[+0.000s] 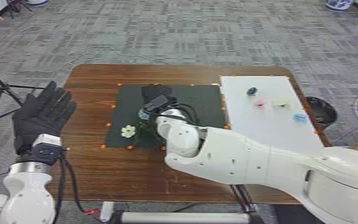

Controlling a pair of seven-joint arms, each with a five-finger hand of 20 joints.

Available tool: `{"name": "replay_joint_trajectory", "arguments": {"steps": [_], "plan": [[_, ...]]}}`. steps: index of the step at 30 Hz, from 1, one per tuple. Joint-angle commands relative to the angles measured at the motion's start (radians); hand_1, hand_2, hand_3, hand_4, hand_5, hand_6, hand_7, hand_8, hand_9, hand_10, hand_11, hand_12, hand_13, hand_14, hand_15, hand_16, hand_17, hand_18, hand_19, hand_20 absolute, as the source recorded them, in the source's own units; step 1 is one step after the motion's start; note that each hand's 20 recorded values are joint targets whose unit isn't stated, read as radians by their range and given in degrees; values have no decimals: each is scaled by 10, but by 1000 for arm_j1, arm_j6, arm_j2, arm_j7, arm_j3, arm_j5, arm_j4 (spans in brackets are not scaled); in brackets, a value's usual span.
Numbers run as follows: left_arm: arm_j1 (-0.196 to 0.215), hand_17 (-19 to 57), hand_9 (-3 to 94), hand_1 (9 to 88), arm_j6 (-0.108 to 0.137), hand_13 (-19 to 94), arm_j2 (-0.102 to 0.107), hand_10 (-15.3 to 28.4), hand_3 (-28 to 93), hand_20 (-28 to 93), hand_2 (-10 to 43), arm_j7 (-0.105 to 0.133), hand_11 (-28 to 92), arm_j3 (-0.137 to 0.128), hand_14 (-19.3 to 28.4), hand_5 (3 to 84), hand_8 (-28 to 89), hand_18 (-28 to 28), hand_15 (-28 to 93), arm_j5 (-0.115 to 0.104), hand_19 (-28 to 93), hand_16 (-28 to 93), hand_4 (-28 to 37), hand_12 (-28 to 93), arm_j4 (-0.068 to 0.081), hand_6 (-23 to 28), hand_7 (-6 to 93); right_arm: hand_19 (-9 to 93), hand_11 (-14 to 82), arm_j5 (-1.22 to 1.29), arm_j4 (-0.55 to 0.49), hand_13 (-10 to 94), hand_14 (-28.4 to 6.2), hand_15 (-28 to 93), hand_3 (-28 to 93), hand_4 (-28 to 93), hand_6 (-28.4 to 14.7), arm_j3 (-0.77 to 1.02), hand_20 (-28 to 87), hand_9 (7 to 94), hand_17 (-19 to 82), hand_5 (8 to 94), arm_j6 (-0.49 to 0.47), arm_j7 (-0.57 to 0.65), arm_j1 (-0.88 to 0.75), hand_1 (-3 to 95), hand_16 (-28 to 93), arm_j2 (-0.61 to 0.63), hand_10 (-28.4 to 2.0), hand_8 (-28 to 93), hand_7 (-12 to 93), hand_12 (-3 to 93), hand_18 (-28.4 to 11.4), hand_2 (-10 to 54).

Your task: Arrange flowers

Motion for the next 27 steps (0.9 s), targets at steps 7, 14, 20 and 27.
{"name": "replay_joint_trajectory", "arguments": {"steps": [7, 14, 20, 27], "plan": [[20, -68, 298, 266, -18, 230, -19, 152, 706, 109, 206, -12, 123, -18, 141, 398, -60, 128, 131, 4, 294, 10, -283, 121, 0, 96, 54, 846, 209, -7, -55, 673, -91, 663, 720, -243, -31, 40, 399, 660, 386, 658, -44, -45, -32, 485, 323, 17, -137, -8, 219, 214, -217, -95], [42, -68, 300, 266, -24, 233, -39, 153, 700, 111, 205, -22, 125, -39, 139, 399, -60, 129, 134, 9, 295, 14, -283, 123, -2, 97, 53, 831, 170, -6, -266, 654, -97, 652, 771, -223, -38, 399, 387, 597, 370, 599, -174, -75, -219, 435, 298, 128, -156, -116, 182, 176, -218, -95], [65, -71, 312, 263, -22, 242, -53, 146, 700, 109, 202, -14, 150, -56, 131, 404, -67, 131, 161, 8, 307, -10, -283, 106, -10, 93, 57, 825, 144, 2, -407, 625, -106, 653, 782, -234, -52, 636, 383, 553, 348, 556, -216, -49, -345, 424, 286, 279, -163, -103, 142, 171, -221, -95], [88, -73, 314, 261, -17, 242, -65, 147, 701, 107, 201, -9, 163, -75, 131, 406, -71, 132, 181, 10, 318, -22, -283, 98, -20, 91, 68, 821, 127, -2, -487, 618, -112, 656, 768, -232, -59, 878, 378, 540, 343, 548, -231, 14, -536, 431, 275, 452, -168, -97, 125, 165, -222, -95]]}}
